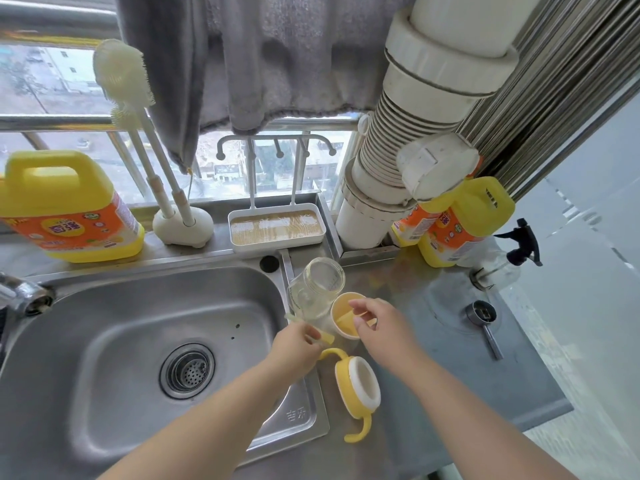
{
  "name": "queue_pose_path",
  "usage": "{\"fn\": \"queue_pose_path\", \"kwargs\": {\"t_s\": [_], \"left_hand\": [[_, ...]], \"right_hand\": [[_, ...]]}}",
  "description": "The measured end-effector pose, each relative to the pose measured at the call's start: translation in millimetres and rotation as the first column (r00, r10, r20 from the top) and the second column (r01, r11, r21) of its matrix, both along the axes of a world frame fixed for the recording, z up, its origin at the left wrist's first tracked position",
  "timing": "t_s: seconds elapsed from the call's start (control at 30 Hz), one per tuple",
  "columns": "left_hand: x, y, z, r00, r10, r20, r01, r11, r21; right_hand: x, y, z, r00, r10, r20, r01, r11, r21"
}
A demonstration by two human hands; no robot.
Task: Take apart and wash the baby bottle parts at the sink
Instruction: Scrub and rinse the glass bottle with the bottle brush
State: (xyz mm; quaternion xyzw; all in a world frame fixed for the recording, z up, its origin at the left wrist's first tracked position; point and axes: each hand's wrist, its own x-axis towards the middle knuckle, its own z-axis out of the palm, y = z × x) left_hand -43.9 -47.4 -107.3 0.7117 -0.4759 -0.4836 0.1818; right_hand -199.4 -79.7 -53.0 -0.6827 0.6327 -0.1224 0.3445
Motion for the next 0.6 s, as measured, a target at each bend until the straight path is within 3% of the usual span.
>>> {"fn": "queue_pose_path", "kwargs": {"t_s": [0.3,0.47,0.6], "left_hand": [[62,22,17,0.996,0.091,0.016,-0.09,0.995,-0.031],[112,43,30,0.972,0.231,0.035,-0.226,0.969,-0.101],[159,67,45,0.921,0.381,0.087,-0.359,0.913,-0.196]], "right_hand": [[45,-2,20,0.992,0.084,0.09,-0.076,0.993,-0.093],[100,-1,20,0.956,0.248,0.16,-0.234,0.967,-0.099],[154,5,18,0.921,0.374,0.113,-0.363,0.926,-0.101]]}}
